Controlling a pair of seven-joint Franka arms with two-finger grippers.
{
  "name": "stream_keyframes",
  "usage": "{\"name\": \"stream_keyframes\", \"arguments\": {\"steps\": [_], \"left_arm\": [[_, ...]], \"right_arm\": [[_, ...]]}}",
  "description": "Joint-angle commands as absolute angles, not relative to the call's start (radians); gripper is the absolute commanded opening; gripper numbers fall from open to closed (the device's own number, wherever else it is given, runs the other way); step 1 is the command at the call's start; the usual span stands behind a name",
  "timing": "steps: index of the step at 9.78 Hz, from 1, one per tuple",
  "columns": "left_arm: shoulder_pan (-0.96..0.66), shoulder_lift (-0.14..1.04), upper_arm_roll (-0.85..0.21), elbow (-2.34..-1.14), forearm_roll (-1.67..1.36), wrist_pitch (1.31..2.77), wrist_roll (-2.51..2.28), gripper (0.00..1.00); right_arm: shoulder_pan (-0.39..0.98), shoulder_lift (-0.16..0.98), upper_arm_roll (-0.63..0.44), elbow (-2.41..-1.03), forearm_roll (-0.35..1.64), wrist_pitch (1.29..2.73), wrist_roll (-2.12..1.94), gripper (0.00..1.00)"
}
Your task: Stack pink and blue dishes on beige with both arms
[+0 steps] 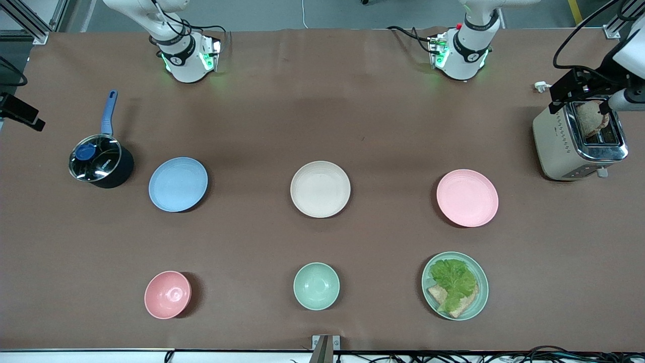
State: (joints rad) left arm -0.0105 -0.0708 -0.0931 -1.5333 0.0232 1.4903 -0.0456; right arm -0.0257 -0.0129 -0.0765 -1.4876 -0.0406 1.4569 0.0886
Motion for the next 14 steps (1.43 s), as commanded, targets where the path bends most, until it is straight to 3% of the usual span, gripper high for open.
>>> {"name": "stream_keyframes", "arguments": {"steps": [1, 4, 7, 9, 10, 12, 14], "left_arm": [[-0.011, -0.043, -0.091, -1.517, 0.015, 1.456, -0.045, 1.0], [0.043, 0.02, -0.09, -1.555, 0.017, 1.475, -0.031, 1.0], [0.075, 0.078, -0.091, -1.739, 0.021, 1.756, -0.022, 1.0], [0.077, 0.174, -0.091, -1.744, 0.015, 1.804, 0.021, 1.0], [0.077, 0.222, -0.092, -1.759, 0.009, 1.839, 0.046, 1.0], [0.075, 0.297, -0.097, -1.77, 0.011, 1.929, 0.128, 1.0], [0.083, 0.36, -0.097, -1.793, 0.009, 2.024, 0.236, 0.97]], "right_arm": [[-0.038, -0.02, -0.072, -1.496, -0.021, 1.454, 0.08, 1.0], [-0.038, -0.018, -0.074, -1.494, -0.021, 1.454, 0.078, 1.0], [-0.034, 0.007, -0.074, -1.503, -0.029, 1.45, -0.03, 1.0], [-0.058, 0.09, -0.083, -1.538, -0.02, 1.476, -0.112, 1.0], [-0.072, 0.106, -0.092, -1.618, 0.032, 1.538, -0.156, 1.0], [-0.078, 0.112, -0.136, -1.855, 0.086, 1.81, -0.286, 1.0], [-0.08, 0.205, -0.138, -1.968, 0.179, 1.996, -0.403, 1.0]]}}
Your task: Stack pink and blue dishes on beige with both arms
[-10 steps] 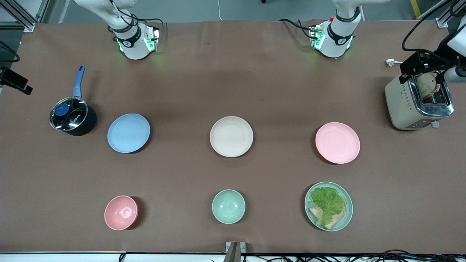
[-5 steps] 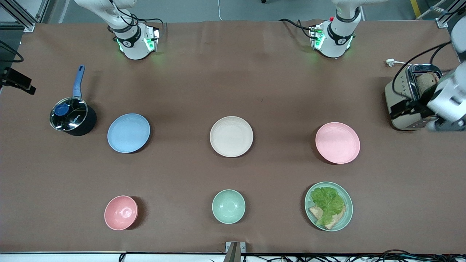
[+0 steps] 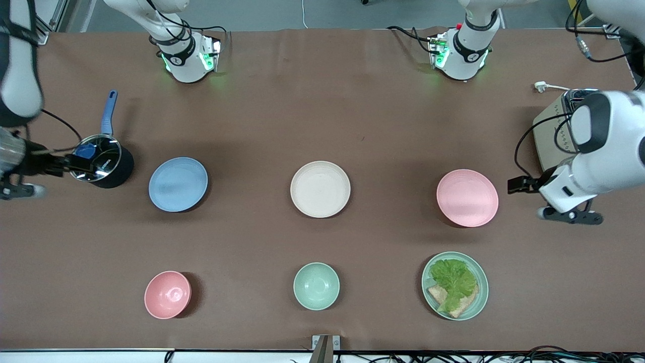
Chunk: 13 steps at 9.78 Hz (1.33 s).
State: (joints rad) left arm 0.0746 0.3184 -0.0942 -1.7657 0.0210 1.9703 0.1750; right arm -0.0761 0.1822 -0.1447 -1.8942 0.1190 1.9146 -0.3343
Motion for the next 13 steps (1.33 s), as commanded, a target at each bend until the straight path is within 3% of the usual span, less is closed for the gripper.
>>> {"name": "stream_keyframes", "arguments": {"steps": [1, 5, 8, 9, 11, 12, 13], "left_arm": [[0.104, 0.391, -0.1, -1.811, 0.011, 2.07, 0.254, 0.94], [0.14, 0.514, -0.1, -1.833, 0.011, 2.21, 0.447, 0.72], [0.164, 0.584, -0.103, -1.833, 0.006, 2.264, 0.5, 0.66], [0.172, 0.601, -0.113, -1.833, -0.012, 2.267, 0.508, 0.6], [0.172, 0.612, -0.12, -1.839, -0.063, 2.267, 0.506, 0.56], [0.172, 0.614, -0.12, -1.842, -0.069, 2.266, 0.508, 0.54], [0.173, 0.614, -0.121, -1.848, -0.069, 2.266, 0.508, 0.43]], "right_arm": [[-0.09, 0.262, -0.138, -2.0, 0.248, 2.075, -0.51, 1.0], [-0.097, 0.388, -0.138, -2.118, 0.452, 2.34, -0.776, 1.0], [-0.092, 0.442, -0.138, -2.12, 0.546, 2.368, -0.865, 0.92], [-0.086, 0.445, -0.137, -2.121, 0.558, 2.367, -0.865, 0.84], [-0.075, 0.449, -0.135, -2.138, 0.595, 2.368, -0.867, 0.67], [-0.072, 0.451, -0.135, -2.138, 0.598, 2.367, -0.867, 0.63], [-0.072, 0.451, -0.135, -2.14, 0.598, 2.367, -0.867, 0.52]]}}
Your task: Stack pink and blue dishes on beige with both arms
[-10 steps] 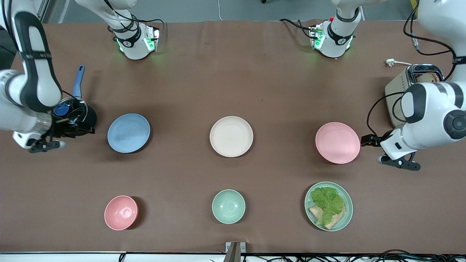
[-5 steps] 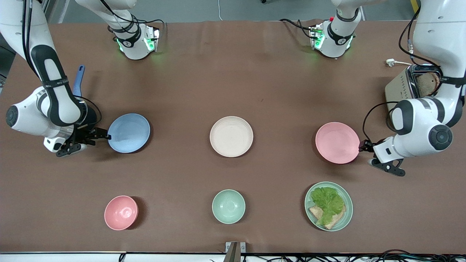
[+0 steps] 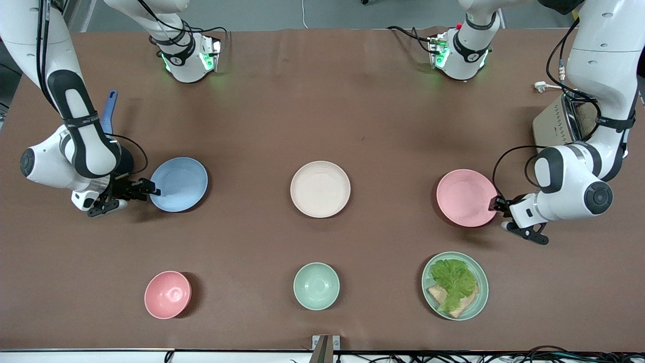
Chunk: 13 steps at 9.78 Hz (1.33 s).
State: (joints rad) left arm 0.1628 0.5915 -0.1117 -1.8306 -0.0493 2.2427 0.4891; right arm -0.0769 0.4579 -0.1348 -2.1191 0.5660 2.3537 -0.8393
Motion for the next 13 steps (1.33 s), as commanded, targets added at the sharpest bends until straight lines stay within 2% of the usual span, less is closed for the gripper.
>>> {"name": "stream_keyframes", "arguments": {"steps": [1, 2, 3, 5, 6, 8, 10, 11, 13], "left_arm": [[0.173, 0.612, -0.129, -1.85, -0.077, 2.266, 0.506, 0.27], [0.173, 0.612, -0.129, -1.851, -0.103, 2.266, 0.506, 0.13], [0.173, 0.609, -0.13, -1.853, -0.116, 2.261, 0.508, 0.01], [0.181, 0.577, -0.13, -1.847, -0.118, 2.249, 0.511, 0.0], [0.19, 0.54, -0.149, -1.835, -0.133, 2.18, 0.497, 0.0], [0.18, 0.47, -0.257, -1.804, -0.195, 2.057, 0.282, 0.0], [0.173, 0.463, -0.414, -1.796, -0.187, 2.063, 0.023, 0.0], [0.125, 0.468, -0.451, -1.796, -0.163, 2.071, -0.098, 0.0], [-0.013, 0.498, -0.453, -1.81, -0.095, 2.161, -0.315, 0.0]], "right_arm": [[-0.072, 0.457, -0.135, -2.138, 0.598, 2.364, -0.864, 0.24], [-0.074, 0.457, -0.135, -2.135, 0.6, 2.359, -0.855, 0.02], [-0.074, 0.456, -0.135, -2.134, 0.6, 2.353, -0.853, 0.0], [-0.078, 0.44, -0.141, -2.114, 0.6, 2.282, -0.842, 0.0], [-0.077, 0.416, -0.168, -2.079, 0.597, 2.196, -0.809, 0.0], [-0.072, 0.367, -0.215, -1.972, 0.577, 1.989, -0.718, 0.0], [-0.069, 0.341, -0.216, -1.851, 0.505, 1.828, -0.547, 0.0], [-0.054, 0.334, -0.216, -1.792, 0.482, 1.759, -0.461, 0.0], [-0.013, 0.33, -0.21, -1.717, 0.48, 1.682, -0.315, 0.0]]}}
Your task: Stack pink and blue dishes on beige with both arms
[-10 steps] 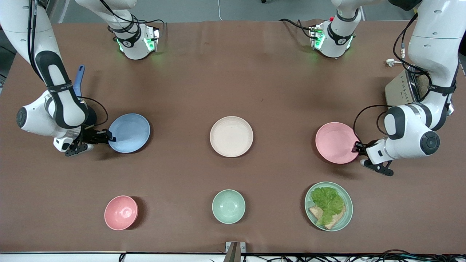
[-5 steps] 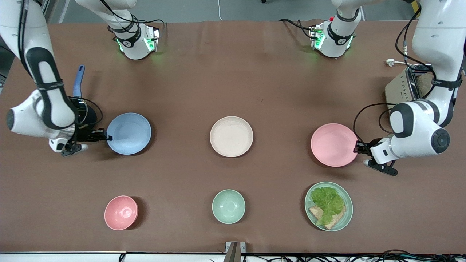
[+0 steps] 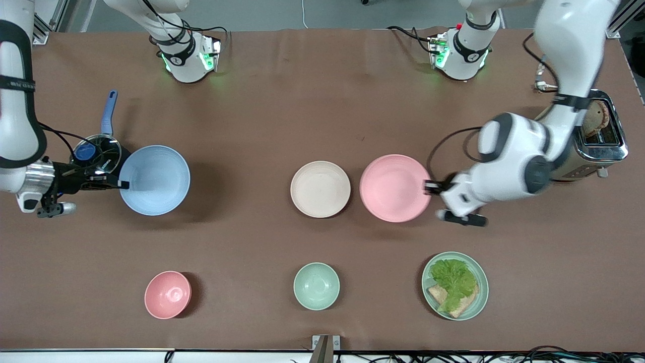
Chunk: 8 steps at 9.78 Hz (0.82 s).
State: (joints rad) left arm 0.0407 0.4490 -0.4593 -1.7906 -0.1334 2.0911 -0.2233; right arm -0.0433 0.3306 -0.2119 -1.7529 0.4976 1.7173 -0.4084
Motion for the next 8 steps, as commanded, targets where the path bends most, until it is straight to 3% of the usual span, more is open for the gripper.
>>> {"name": "stream_keyframes", "arguments": {"steps": [1, 4, 8], "left_arm": [[-0.055, 0.52, -0.453, -1.837, -0.091, 2.257, -0.36, 0.0], [-0.172, 0.577, -0.446, -1.858, -0.056, 2.417, -0.497, 0.0], [-0.222, 0.669, -0.445, -1.85, 0.021, 2.58, -0.586, 0.0]], "right_arm": [[0.029, 0.312, -0.209, -1.713, 0.48, 1.681, -0.248, 0.0], [0.141, 0.302, -0.167, -1.718, 0.48, 1.727, -0.04, 0.0], [0.173, 0.307, 0.004, -1.781, 0.48, 1.915, 0.137, 0.01]]}}
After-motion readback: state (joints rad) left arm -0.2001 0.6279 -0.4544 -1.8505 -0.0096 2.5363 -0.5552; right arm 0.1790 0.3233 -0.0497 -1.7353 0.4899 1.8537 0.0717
